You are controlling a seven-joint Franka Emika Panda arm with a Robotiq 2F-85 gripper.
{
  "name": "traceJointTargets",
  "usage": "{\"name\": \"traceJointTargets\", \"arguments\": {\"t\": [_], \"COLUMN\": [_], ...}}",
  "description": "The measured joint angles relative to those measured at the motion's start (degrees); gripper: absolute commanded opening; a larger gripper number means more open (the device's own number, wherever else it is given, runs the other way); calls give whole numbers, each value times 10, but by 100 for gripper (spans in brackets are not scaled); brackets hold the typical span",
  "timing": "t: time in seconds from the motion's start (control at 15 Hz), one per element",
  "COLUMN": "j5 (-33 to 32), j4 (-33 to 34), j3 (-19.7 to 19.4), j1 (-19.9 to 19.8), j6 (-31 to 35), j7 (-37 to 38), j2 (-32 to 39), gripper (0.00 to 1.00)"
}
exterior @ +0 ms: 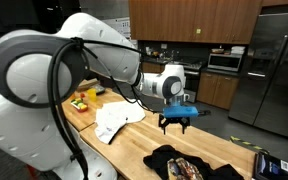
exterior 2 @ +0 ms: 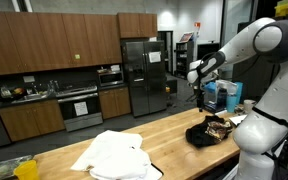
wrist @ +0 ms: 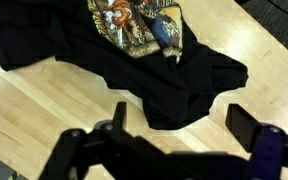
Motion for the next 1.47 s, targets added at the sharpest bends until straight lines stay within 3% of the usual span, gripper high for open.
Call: {"name": "traceJointTargets", "arguments": {"t": [0.2, 0.67, 1.33, 1.4, 1.47], "j5": [-12, -115, -112, -113, -114], "j4": [-23, -30, -60, -61, -62], "j3": [13, 27, 28, 28, 28], "j1": [4, -12, -14, -14, -14], "j6": [37, 88, 153, 154, 154], "j7": [-1, 53, -9, -9, -9], "j2": [30, 96, 146, 153, 160], "gripper": [100, 100, 100, 98, 74]}}
